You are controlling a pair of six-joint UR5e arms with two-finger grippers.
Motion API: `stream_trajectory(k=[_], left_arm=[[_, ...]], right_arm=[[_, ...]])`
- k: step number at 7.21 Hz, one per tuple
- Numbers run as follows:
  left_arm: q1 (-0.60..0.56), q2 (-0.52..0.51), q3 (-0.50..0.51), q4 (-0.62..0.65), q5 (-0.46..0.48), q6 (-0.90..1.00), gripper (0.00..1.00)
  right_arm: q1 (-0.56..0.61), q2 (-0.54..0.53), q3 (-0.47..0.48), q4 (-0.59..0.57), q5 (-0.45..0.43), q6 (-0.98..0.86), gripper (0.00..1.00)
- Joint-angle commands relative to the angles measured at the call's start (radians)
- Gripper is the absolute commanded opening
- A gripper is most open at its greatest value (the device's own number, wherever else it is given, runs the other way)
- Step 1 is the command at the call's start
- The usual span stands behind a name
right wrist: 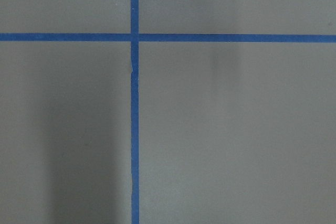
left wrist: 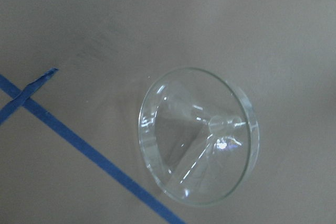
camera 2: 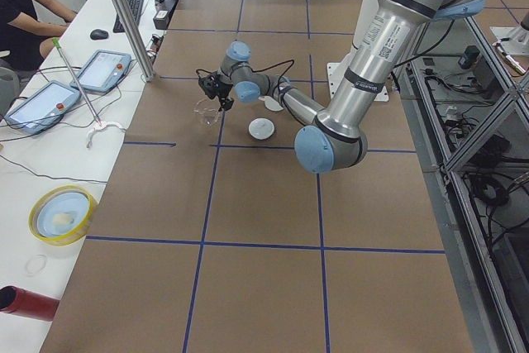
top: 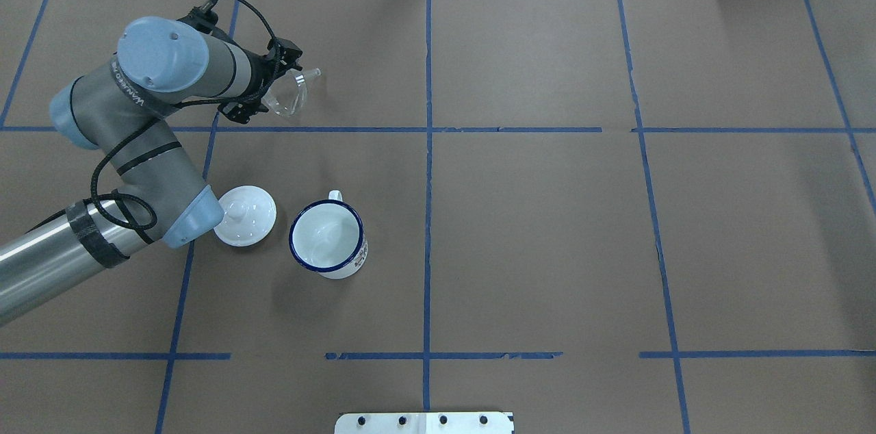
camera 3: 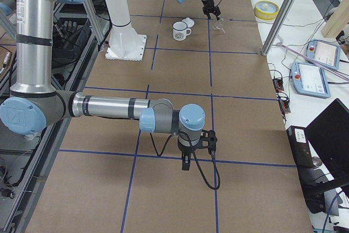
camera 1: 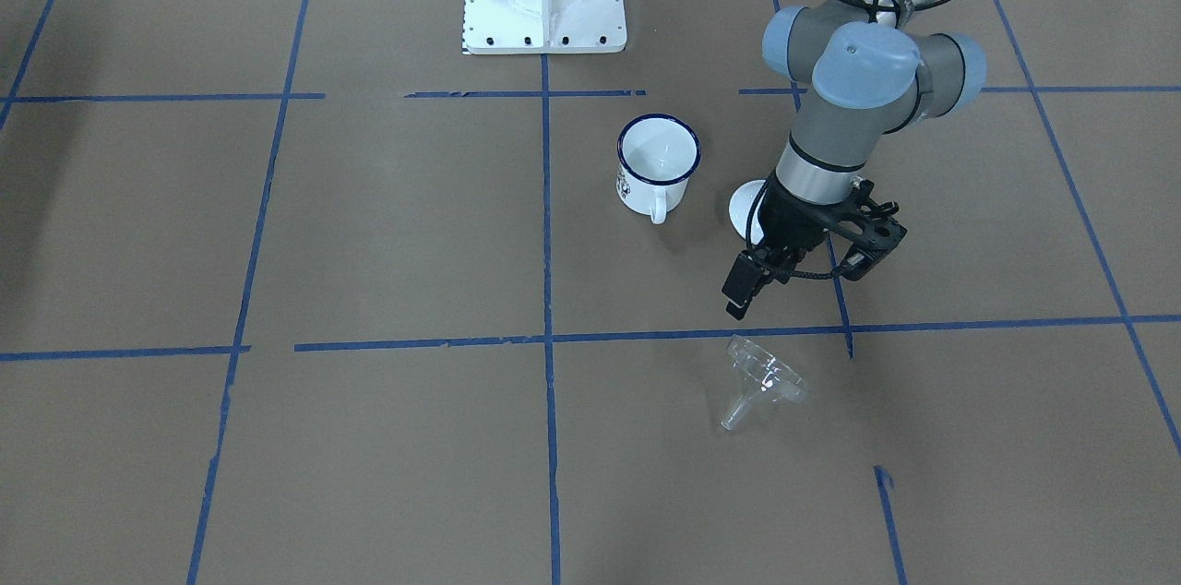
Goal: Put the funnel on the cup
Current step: 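Release the lid and move the left gripper to the glass funnel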
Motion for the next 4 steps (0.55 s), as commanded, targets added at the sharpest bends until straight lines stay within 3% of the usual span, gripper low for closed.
stream_trajectory(k=[1,3,4], left_arm=[[-0.001,-0.051,0.103,-0.084,0.152,-0.115,1.00],[0.001,-0.062,0.153,-0.161,0.174,-0.129,1.00],[0.001,-0.062,0.154,-0.169,0.171,-0.125,0.87]], right_arm=[[0.000,0.000,0.000,0.000,0.000,0.000,1.00],[0.000,0.000,0.000,0.000,0.000,0.000,1.00],[0.000,0.000,0.000,0.000,0.000,0.000,1.00]])
